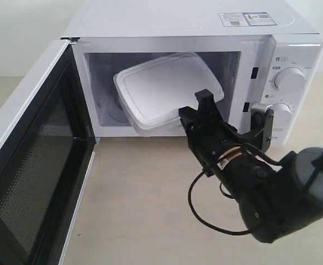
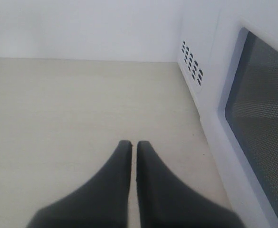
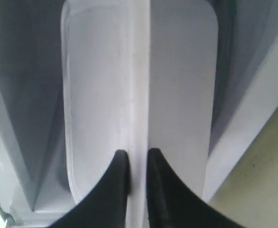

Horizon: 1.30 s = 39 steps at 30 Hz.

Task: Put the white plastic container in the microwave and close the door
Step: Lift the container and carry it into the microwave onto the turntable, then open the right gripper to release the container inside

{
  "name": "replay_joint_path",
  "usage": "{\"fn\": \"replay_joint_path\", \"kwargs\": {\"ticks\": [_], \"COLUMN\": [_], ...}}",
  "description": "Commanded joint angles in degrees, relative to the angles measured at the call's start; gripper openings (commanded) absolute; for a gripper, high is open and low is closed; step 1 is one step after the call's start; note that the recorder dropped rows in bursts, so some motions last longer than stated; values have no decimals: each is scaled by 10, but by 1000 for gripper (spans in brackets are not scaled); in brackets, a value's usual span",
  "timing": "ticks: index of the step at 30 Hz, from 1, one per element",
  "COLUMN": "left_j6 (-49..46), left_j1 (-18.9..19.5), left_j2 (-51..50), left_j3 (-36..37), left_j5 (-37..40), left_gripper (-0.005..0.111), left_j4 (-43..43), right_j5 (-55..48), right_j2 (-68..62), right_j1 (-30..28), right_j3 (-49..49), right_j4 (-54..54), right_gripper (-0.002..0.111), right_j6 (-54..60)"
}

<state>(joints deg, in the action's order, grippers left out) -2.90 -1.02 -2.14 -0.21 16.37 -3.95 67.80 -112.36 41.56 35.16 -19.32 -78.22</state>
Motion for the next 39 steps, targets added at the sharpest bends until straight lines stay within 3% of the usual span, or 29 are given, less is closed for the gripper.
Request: {"fn": "replay_joint_path", "kwargs": {"ticks": [1,10,15,20,39], "left_j6": [-2,-2,-2,-2,-2], "left_j1": [1,1,1,1,1], "left_j2": [4,4,4,4,4], "left_j3": [2,2,2,2,2], "left_j5": [-1,-1,-1,-1,-1], "left_gripper": [4,4,4,4,4], "left_j4": [-5,-5,-5,-5,-5], "right_j5": [-27,-205,-321,-339,-334], "right_j2": [5,5,5,5,-37], "right_j1": [19,18,-11,-21,-27], "right_j3": [62,205,277,306,312], "right_j4": [-67,-210,-278,-363,-350], "right_gripper": [0,0,0,0,0], "right_j6": [46,203,296,410,417]}}
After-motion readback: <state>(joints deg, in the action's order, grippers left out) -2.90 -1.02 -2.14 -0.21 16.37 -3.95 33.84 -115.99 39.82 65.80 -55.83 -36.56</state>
